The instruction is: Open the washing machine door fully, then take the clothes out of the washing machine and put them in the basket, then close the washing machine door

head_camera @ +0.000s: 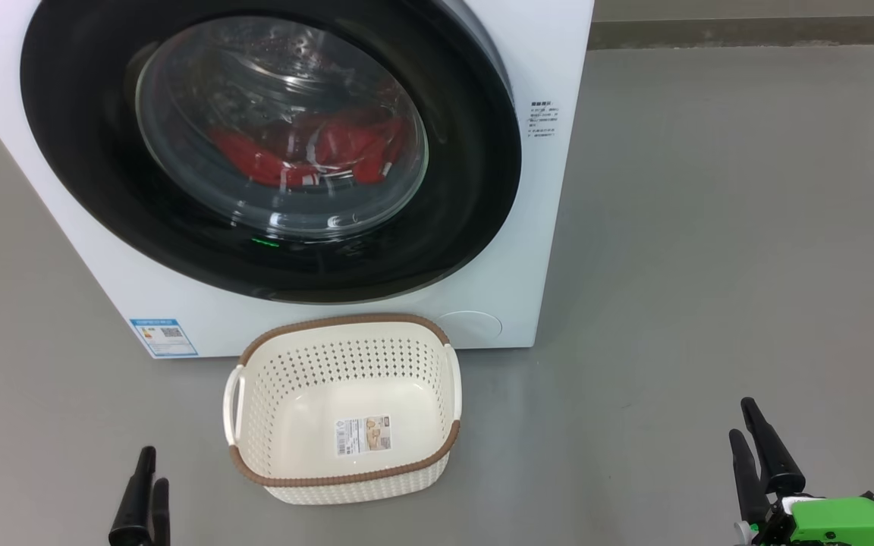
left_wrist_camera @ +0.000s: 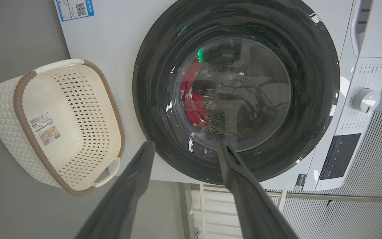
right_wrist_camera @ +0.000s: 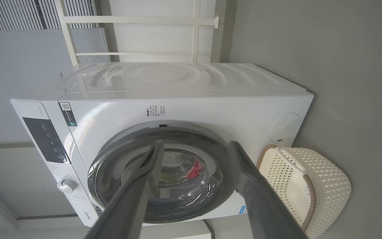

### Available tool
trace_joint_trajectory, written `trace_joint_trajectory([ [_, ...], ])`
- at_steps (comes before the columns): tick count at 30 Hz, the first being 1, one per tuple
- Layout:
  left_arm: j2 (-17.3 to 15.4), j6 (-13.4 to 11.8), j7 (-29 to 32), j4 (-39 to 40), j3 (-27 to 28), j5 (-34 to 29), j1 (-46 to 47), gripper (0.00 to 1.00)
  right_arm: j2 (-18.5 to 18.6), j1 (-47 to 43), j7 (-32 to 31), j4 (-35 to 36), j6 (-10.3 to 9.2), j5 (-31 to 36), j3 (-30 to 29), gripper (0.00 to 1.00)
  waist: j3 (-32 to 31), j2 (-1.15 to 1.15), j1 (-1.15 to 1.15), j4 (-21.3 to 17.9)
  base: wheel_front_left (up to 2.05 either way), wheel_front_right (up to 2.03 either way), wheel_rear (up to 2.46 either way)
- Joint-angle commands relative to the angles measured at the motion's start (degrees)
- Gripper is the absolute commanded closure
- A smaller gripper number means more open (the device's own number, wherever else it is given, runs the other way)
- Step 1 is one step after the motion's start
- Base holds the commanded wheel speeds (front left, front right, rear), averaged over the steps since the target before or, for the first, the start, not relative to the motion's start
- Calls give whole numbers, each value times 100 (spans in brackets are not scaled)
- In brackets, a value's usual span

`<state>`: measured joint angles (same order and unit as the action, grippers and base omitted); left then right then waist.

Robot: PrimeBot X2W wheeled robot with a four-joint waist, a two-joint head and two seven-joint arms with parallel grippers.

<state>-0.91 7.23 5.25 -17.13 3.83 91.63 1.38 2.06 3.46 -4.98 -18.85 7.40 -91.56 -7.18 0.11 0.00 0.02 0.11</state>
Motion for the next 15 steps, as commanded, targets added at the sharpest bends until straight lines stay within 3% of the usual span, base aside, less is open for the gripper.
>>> trace_joint_trajectory([
  [1, -125, 3, -70, 195, 3, -117, 121, 0, 84, 159, 47, 168, 1, 97, 58, 0, 5, 0, -1, 2, 0, 0, 0],
  [15, -232, 6, -310, 295, -123, -1165, 112, 0, 355, 272, 266, 171, 2, 846, 422, 0, 8, 0, -1, 25, 0, 0, 0],
])
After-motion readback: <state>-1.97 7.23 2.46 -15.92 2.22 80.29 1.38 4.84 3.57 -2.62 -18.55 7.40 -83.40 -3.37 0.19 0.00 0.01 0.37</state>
